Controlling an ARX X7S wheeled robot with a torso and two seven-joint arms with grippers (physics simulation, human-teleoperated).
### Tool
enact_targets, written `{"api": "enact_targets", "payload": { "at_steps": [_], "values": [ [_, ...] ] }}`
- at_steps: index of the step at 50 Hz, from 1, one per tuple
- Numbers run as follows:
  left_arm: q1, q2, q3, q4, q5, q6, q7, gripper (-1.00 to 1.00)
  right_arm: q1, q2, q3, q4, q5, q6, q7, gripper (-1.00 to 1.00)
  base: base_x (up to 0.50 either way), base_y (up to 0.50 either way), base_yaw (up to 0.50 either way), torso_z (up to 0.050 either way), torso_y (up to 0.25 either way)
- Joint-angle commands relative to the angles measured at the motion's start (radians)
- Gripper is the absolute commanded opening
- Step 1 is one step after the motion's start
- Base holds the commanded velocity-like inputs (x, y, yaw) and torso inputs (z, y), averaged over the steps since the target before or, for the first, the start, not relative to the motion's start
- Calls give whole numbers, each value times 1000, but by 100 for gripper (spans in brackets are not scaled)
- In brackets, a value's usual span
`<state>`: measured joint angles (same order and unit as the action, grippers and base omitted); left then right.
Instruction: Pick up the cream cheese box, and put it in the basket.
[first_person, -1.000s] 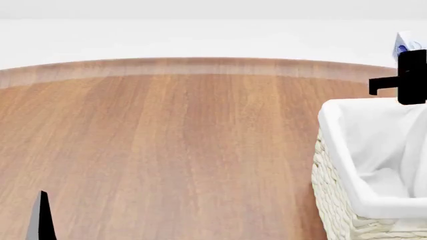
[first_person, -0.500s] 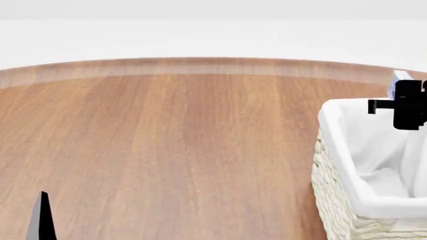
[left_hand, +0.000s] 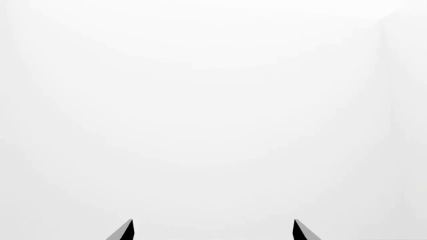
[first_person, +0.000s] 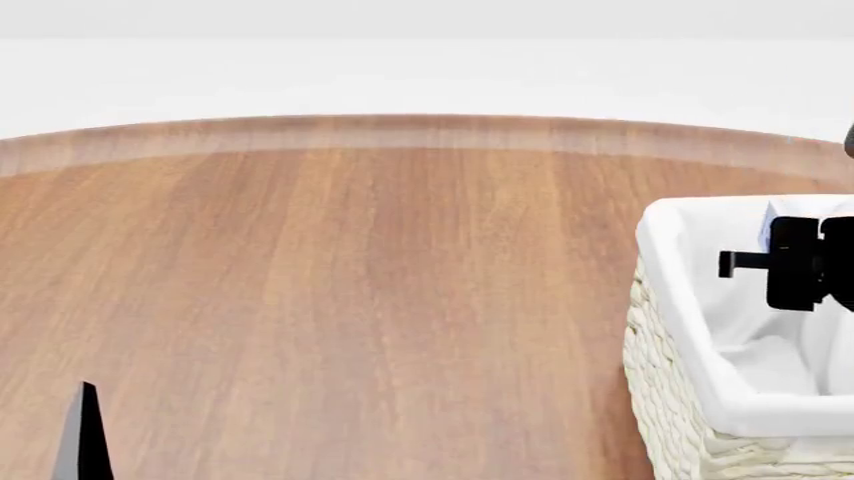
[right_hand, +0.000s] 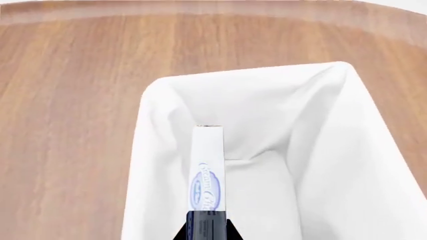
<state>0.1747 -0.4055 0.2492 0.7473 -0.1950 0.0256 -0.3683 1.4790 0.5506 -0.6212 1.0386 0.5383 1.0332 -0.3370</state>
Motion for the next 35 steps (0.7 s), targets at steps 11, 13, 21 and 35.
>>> {"api": "enact_targets", "payload": {
  "at_steps": [11,13,21,35],
  "values": [
    [-1,-1,11,-17,9,17,-2,100,-45,53,-43,-155,-3,10,-82,-100,0,0,0,0,1],
    [1,-1,15,-19,13,21,-2,100,-50,65,-48,-190,4,27,-93,-100,0,0,0,0,0],
    [0,-1,19,-26,18,26,-3,100,-70,94,-48,-223,18,30,-120,-100,0,0,0,0,0],
    [0,-7,23,-12,18,15,-9,100,-117,82,-54,-130,7,-26,-137,-100,0,0,0,0,1]
  ]
}}
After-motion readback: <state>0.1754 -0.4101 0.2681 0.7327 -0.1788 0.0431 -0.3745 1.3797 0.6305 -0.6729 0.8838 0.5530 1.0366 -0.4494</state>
